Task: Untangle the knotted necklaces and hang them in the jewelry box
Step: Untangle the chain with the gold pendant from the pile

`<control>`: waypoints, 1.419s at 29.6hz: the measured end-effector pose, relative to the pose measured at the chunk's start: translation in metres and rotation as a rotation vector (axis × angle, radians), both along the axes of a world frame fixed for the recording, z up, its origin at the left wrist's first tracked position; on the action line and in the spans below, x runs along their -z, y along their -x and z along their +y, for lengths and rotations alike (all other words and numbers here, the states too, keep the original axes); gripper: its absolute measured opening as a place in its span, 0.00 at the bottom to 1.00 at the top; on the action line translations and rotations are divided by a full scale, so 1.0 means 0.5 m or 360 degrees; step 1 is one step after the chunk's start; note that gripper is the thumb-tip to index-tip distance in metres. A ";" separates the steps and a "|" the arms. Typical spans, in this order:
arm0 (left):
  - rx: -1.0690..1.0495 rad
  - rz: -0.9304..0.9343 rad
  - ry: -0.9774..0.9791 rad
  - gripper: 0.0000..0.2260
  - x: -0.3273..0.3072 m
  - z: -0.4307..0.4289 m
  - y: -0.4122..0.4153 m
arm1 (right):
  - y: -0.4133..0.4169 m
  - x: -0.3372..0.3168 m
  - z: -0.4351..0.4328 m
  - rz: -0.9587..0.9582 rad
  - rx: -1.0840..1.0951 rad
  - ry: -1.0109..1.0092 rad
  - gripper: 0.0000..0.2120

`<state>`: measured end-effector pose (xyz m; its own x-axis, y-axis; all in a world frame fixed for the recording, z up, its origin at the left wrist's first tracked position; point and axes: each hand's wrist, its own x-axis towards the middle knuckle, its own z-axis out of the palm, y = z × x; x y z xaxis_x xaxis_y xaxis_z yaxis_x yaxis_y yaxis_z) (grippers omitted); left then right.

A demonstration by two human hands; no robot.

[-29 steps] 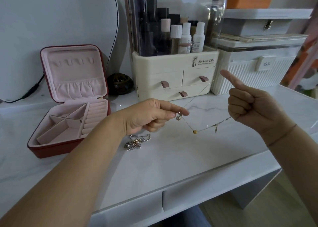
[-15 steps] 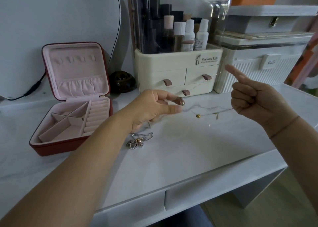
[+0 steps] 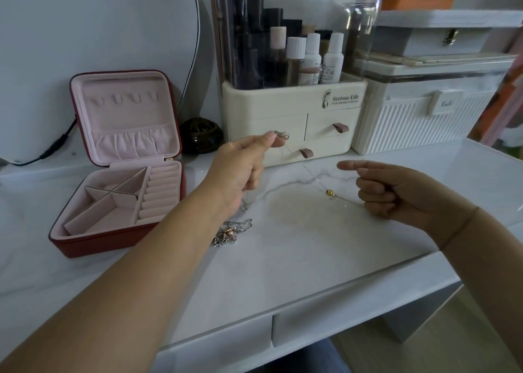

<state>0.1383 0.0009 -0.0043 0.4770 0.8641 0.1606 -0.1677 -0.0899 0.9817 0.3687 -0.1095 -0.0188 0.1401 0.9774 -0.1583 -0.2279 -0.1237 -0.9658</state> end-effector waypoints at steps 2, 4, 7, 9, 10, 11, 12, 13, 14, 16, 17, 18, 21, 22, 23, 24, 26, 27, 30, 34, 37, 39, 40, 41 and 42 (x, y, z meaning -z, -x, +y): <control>0.0135 -0.0055 0.0082 0.09 -0.002 0.001 0.000 | 0.010 -0.004 0.002 -0.0237 0.0048 0.0046 0.14; 0.0231 -0.0046 0.0066 0.09 -0.005 -0.004 -0.001 | 0.021 -0.008 0.004 -0.0510 0.0092 0.0048 0.13; 0.0302 -0.0036 0.0046 0.09 -0.006 -0.011 -0.002 | 0.046 -0.018 0.009 -0.0944 0.0154 -0.0014 0.11; 0.0331 -0.0042 0.0053 0.08 -0.007 -0.014 -0.002 | 0.063 -0.022 0.014 -0.1414 0.0221 -0.0100 0.09; 0.0343 -0.0041 0.0048 0.09 -0.008 -0.016 -0.003 | 0.070 -0.025 0.016 -0.1650 0.0282 -0.0168 0.08; 0.0359 -0.0031 0.0037 0.09 -0.008 -0.018 -0.004 | 0.080 -0.029 0.016 -0.1815 0.0359 -0.0275 0.08; 0.0375 -0.0010 0.0024 0.09 -0.008 -0.019 -0.005 | 0.090 -0.036 0.016 -0.1876 0.0435 -0.0413 0.09; 0.0388 0.0014 0.0014 0.09 -0.008 -0.021 -0.006 | 0.101 -0.045 0.015 -0.1837 0.0495 -0.0551 0.10; 0.0397 0.0037 0.0006 0.09 -0.009 -0.023 -0.006 | 0.113 -0.056 0.013 -0.1723 0.0523 -0.0660 0.11; 0.0408 0.0076 -0.0013 0.09 -0.009 -0.027 -0.007 | 0.134 -0.075 0.011 -0.1492 0.0470 -0.0768 0.11; 0.0418 0.0083 -0.0018 0.08 -0.008 -0.028 -0.009 | 0.142 -0.081 0.011 -0.1464 0.0431 -0.0792 0.11; 0.0426 0.0083 -0.0027 0.08 -0.008 -0.029 -0.010 | 0.148 -0.085 0.012 -0.1479 0.0402 -0.0809 0.11; 0.0435 0.0094 -0.0036 0.07 -0.008 -0.029 -0.009 | 0.152 -0.088 0.016 -0.1540 0.0381 -0.0828 0.06; 0.0440 0.0113 -0.0048 0.06 -0.008 -0.028 -0.009 | 0.151 -0.090 0.017 -0.1558 0.0376 -0.0829 0.05; 0.0442 0.0133 -0.0054 0.06 -0.009 -0.027 -0.008 | 0.148 -0.093 0.016 -0.1583 0.0358 -0.0825 0.05; 0.0439 0.0155 -0.0064 0.07 -0.008 -0.025 -0.007 | 0.146 -0.096 0.016 -0.1614 0.0325 -0.0818 0.06; 0.0420 0.0182 -0.0069 0.05 -0.010 -0.026 -0.006 | 0.140 -0.102 0.015 -0.1692 0.0267 -0.0820 0.07; 0.0408 0.0184 -0.0059 0.03 -0.012 -0.026 -0.005 | 0.136 -0.105 0.015 -0.1722 0.0269 -0.0830 0.08; 0.0371 0.0183 0.0018 0.07 -0.012 -0.017 0.000 | 0.121 -0.115 0.015 -0.1773 0.0345 -0.0855 0.08; 0.0491 0.0218 0.0072 0.06 -0.009 -0.006 0.009 | 0.108 -0.129 0.016 -0.1833 0.0379 -0.0901 0.09; 0.0685 0.0259 0.0028 0.03 -0.005 -0.004 0.012 | 0.106 -0.131 0.018 -0.1855 0.0361 -0.0907 0.08; 0.0796 0.0294 -0.0032 0.04 -0.003 -0.003 0.013 | 0.106 -0.132 0.019 -0.1849 0.0341 -0.0899 0.08; 0.0839 0.0306 -0.0038 0.05 -0.002 -0.003 0.013 | 0.107 -0.133 0.018 -0.1841 0.0325 -0.0899 0.08; 0.0880 0.0317 -0.0032 0.06 -0.001 -0.004 0.014 | 0.108 -0.134 0.018 -0.1832 0.0305 -0.0903 0.08; 0.0921 0.0330 -0.0027 0.06 -0.001 -0.005 0.014 | 0.110 -0.135 0.017 -0.1817 0.0284 -0.0907 0.08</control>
<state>0.1312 -0.0017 -0.0038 0.8908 0.4537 0.0254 0.0005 -0.0570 0.9984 0.3139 -0.1011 0.0488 0.0539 0.8210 0.5684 0.7876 0.3150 -0.5297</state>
